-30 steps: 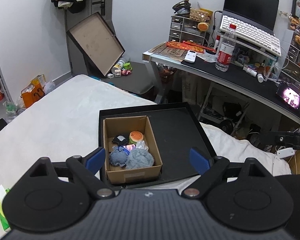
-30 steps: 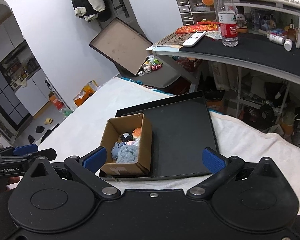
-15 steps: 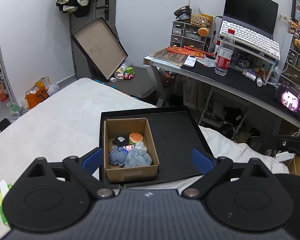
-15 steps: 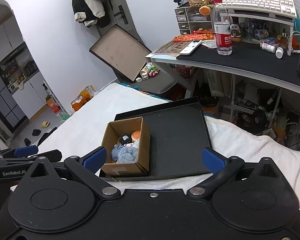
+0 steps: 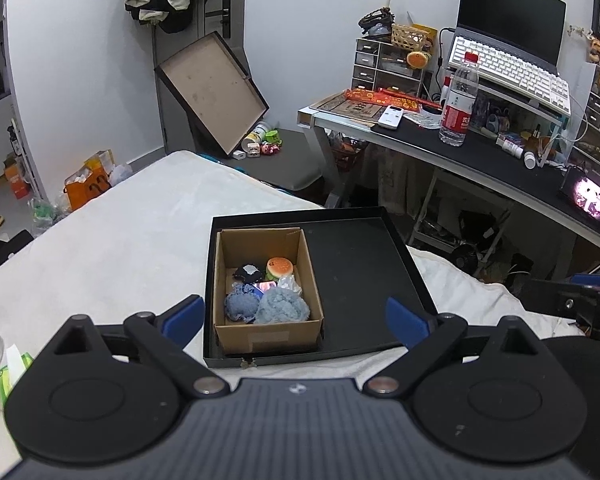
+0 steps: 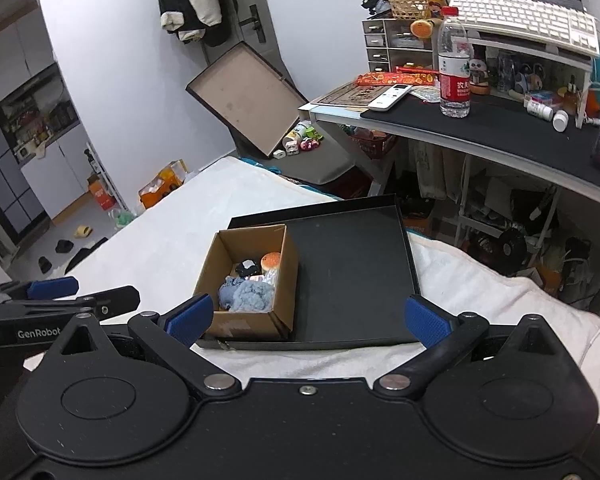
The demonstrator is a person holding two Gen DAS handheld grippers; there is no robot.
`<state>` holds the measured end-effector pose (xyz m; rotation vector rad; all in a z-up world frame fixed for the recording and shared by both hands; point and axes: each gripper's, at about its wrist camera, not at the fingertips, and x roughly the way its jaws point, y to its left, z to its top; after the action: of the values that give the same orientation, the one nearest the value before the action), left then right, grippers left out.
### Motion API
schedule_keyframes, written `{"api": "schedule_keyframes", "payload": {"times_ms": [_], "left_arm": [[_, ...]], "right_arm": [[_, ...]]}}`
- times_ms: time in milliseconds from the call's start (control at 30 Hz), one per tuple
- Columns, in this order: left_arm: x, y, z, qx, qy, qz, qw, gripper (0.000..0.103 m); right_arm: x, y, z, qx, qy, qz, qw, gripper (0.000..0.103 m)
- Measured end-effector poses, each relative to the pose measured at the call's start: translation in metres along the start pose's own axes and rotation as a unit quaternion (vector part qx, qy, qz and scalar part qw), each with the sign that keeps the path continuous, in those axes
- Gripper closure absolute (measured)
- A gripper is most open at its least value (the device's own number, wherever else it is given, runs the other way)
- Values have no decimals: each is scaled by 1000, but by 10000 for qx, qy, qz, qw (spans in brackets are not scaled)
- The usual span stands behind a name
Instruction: Organize soft objects
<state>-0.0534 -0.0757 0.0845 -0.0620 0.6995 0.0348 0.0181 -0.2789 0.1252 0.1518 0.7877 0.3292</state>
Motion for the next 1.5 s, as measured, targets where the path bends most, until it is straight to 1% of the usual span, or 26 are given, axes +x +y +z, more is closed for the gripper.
{"api": "schedule_keyframes", "payload": {"times_ms": [200, 1367, 1500], "left_arm": [[1, 4, 0, -68, 33, -58, 10000, 6], [-1, 3, -1, -56, 18, -44, 10000, 6], [0, 4, 1, -84, 61, -61, 9999, 6]], "right_arm": [[-1, 4, 0, -57, -8, -1, 10000, 0], [-2, 2, 1, -2, 93, 34, 10000, 0], [-1, 2, 2, -22, 82, 26, 10000, 0]]}}
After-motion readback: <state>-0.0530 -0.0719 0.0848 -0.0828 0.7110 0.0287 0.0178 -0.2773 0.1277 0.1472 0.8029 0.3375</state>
